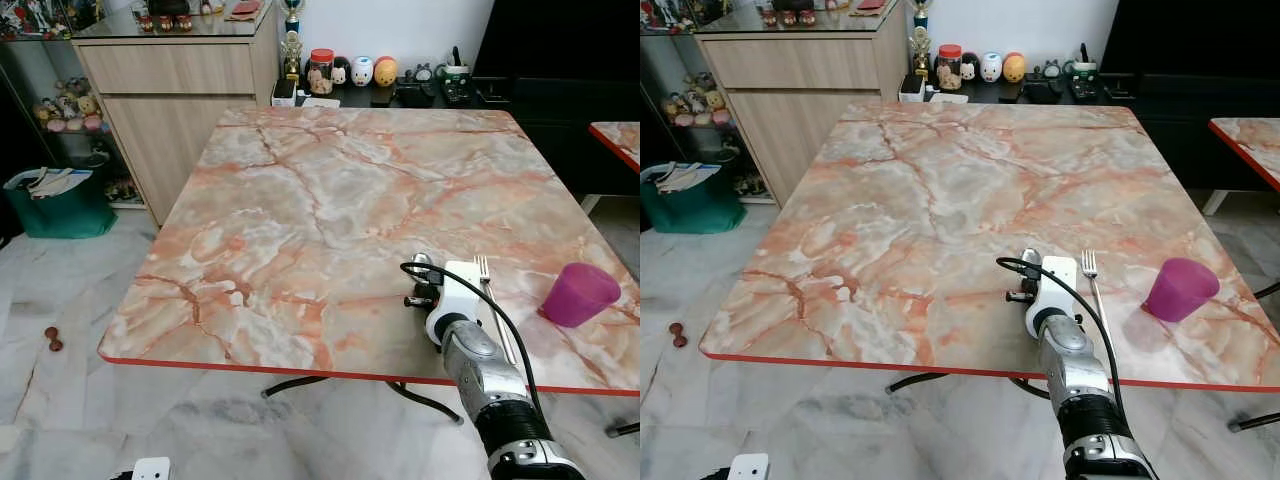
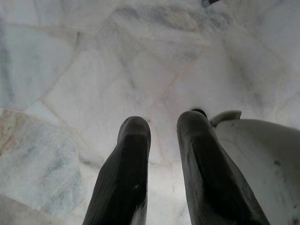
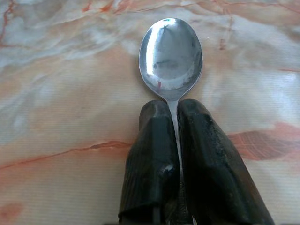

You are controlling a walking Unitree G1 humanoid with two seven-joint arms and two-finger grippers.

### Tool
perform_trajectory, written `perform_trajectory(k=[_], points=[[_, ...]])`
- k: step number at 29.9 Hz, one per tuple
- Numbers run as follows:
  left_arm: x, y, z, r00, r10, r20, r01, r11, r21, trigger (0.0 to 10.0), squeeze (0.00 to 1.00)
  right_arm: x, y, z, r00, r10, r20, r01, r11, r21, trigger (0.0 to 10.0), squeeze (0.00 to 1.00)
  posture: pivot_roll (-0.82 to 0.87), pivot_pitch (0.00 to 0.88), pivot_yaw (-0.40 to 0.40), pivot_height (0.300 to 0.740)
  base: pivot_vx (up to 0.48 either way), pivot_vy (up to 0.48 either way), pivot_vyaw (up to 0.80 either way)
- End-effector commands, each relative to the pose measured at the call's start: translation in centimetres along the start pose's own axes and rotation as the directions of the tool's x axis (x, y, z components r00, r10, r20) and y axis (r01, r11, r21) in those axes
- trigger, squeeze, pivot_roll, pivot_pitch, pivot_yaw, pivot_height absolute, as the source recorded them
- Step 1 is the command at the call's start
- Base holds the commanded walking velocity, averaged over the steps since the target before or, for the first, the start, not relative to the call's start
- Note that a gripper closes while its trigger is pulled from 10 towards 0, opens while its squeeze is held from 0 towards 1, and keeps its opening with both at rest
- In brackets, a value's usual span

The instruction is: Setting the table

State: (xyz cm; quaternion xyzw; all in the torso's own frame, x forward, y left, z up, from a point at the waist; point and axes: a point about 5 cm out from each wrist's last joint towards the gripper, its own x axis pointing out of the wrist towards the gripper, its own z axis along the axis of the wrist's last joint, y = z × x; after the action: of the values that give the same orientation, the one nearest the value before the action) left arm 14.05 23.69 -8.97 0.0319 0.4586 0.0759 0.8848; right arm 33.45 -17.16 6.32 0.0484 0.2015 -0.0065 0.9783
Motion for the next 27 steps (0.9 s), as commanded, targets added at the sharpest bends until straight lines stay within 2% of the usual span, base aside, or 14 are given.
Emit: perform_trajectory(k=[1,3,4,5,6,8,9,13,15,18,19,22,25,27], points=[[-0.2,0.4,-0.8,0.999,0.009,-0.04,-0.008,1.0,0.014,10.0,0.0,0.0,0.2,0.5,1.0,0.01,0.023,-0.01,1.0,-0.01,0.0,0.0,-0.04,0.0,-0.001,0.707,0.0,0.0,0.0],[-0.2,0.5,-0.9,0.999,0.01,-0.041,-0.01,1.0,0.014,10.0,0.0,0.0,0.3,0.6,0.999,0.014,0.037,-0.014,1.0,-0.01,0.0,0.0,-0.04,0.0,-0.001,0.707,0.0,0.0,0.0],[-0.2,0.5,-1.0,0.999,0.012,-0.041,-0.012,1.0,0.016,10.0,0.0,-0.1,0.5,0.9,0.998,0.021,0.066,-0.02,1.0,-0.019,1.8,0.0,-0.04,0.0,0.0,0.707,0.0,0.0,0.0],[-0.2,0.5,-1.0,0.999,0.013,-0.041,-0.012,1.0,0.016,10.0,0.0,-0.1,0.6,1.1,0.997,0.024,0.077,-0.022,0.999,-0.025,1.8,0.0,-0.04,0.0,0.0,0.707,0.0,0.0,0.0],[-0.3,0.5,-1.0,0.999,0.014,-0.04,-0.013,1.0,0.016,10.0,0.0,-0.1,0.7,1.5,0.994,0.031,0.106,-0.026,0.998,-0.051,10.0,0.0,-0.04,0.0,0.0,0.707,0.0,0.0,0.0],[-0.3,0.5,-1.0,0.999,0.014,-0.04,-0.014,1.0,0.016,10.0,0.0,-0.4,1.2,2.7,0.979,0.053,0.197,-0.022,0.987,-0.156,10.0,0.0,-0.04,0.0,0.0,0.707,0.0,0.0,0.0],[-0.3,0.5,-1.0,0.999,0.013,-0.039,-0.013,1.0,0.017,10.0,0.0,-0.6,1.5,3.0,0.969,0.07,0.236,-0.026,0.983,-0.182,10.0,0.0,-0.04,0.0,0.0,0.707,0.0,0.0,0.0],[-0.3,0.4,-1.0,0.999,0.012,-0.035,-0.011,1.0,0.014,10.0,0.0,-1.5,2.4,3.9,0.937,0.106,0.332,-0.045,0.981,-0.187,10.0,0.0,-0.04,0.0,-0.001,0.707,0.0,0.0,0.0],[-0.2,0.3,-0.9,0.999,0.012,-0.031,-0.012,1.0,0.012,10.0,0.0,-2.2,2.6,4.1,0.918,0.12,0.378,-0.036,0.974,-0.223,10.0,0.0,-0.03,0.0,-0.002,0.707,0.0,0.0,0.0],[-0.2,0.3,-0.9,0.999,0.012,-0.031,-0.012,1.0,0.012,10.0,0.0,-2.2,2.6,4.1,0.918,0.12,0.378,-0.036,0.974,-0.223,10.0,0.0,-0.03,0.0,-0.002,0.707,0.0,0.0,0.0],[-0.2,0.4,-0.8,1.0,0.013,-0.026,-0.013,1.0,0.01,10.0,0.0,-3.4,3.0,4.7,0.882,0.151,0.446,-0.039,0.967,-0.25,10.0,0.0,-0.04,0.0,0.001,0.707,0.0,0.0,0.0],[-0.2,0.5,-0.7,1.0,0.016,-0.021,-0.016,1.0,0.01,10.0,0.0,-5.2,4.1,6.1,0.817,0.215,0.535,-0.047,0.95,-0.309,10.0,0.0,-0.05,0.0,0.003,0.707,0.0,0.0,0.0],[-0.2,0.5,-0.7,1.0,0.016,-0.019,-0.016,1.0,0.009,10.0,0.0,-5.7,4.4,6.6,0.795,0.219,0.565,-0.044,0.951,-0.307,10.0,0.0,-0.05,0.0,0.006,0.707,0.0,0.0,0.0],[-0.2,0.5,-0.6,1.0,0.016,-0.014,-0.015,1.0,0.007,10.0,0.0,-6.4,5.0,7.5,0.762,0.23,0.605,-0.051,0.953,-0.298,10.0,0.0,-0.05,0.0,0.011,0.707,0.0,0.0,0.0]])
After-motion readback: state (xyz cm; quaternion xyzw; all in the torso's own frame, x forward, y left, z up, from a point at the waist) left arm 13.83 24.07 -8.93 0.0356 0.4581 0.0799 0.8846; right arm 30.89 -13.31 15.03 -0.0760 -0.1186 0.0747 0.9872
